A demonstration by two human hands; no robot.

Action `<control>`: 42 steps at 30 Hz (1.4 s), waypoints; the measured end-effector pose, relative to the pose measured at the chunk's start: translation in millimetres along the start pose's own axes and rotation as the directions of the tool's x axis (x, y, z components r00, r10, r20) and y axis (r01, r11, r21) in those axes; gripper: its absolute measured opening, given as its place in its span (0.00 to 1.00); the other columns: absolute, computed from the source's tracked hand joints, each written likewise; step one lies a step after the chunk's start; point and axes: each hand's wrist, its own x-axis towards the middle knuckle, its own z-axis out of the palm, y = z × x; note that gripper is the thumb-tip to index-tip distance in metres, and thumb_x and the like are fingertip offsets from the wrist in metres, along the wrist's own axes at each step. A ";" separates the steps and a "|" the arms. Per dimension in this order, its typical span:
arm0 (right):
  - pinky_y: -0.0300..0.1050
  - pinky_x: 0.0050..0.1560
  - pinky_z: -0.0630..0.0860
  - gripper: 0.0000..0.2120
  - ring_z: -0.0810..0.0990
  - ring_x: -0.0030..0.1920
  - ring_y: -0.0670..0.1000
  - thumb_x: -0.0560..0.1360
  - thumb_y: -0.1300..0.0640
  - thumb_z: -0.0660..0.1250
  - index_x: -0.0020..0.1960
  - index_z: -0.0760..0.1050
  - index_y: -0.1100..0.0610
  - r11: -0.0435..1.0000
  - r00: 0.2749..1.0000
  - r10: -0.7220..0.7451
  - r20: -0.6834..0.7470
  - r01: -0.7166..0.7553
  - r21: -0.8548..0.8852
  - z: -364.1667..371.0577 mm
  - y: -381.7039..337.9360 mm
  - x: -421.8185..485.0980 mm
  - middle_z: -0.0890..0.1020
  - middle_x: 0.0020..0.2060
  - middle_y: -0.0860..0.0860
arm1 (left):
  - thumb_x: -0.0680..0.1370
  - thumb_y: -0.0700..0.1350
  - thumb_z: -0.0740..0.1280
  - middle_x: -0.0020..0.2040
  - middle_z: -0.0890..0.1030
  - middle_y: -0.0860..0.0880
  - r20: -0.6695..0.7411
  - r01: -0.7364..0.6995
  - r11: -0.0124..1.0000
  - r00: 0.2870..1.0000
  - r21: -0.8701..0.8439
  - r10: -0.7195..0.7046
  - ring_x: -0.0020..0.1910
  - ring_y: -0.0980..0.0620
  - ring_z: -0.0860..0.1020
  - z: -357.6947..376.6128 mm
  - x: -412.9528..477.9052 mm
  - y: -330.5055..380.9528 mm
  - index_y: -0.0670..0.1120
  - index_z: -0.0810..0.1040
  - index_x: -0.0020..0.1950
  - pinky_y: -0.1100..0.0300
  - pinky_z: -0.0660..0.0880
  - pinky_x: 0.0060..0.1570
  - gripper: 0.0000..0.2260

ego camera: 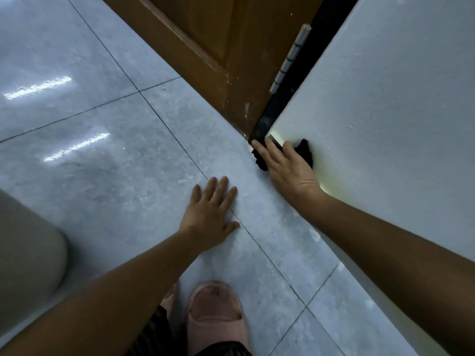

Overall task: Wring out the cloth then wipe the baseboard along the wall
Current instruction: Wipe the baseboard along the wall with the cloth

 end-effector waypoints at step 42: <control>0.51 0.67 0.58 0.25 0.52 0.74 0.60 0.81 0.53 0.50 0.76 0.55 0.60 0.988 0.997 -0.070 0.026 0.073 -0.134 -3.7 -11.8 3.0 0.51 0.77 0.58 | 0.77 0.66 0.48 0.77 0.34 0.43 -0.007 0.044 0.999 0.999 0.004 -0.044 0.75 0.41 0.35 2.4 1.1 7.1 0.47 0.35 0.76 0.42 0.42 0.73 0.38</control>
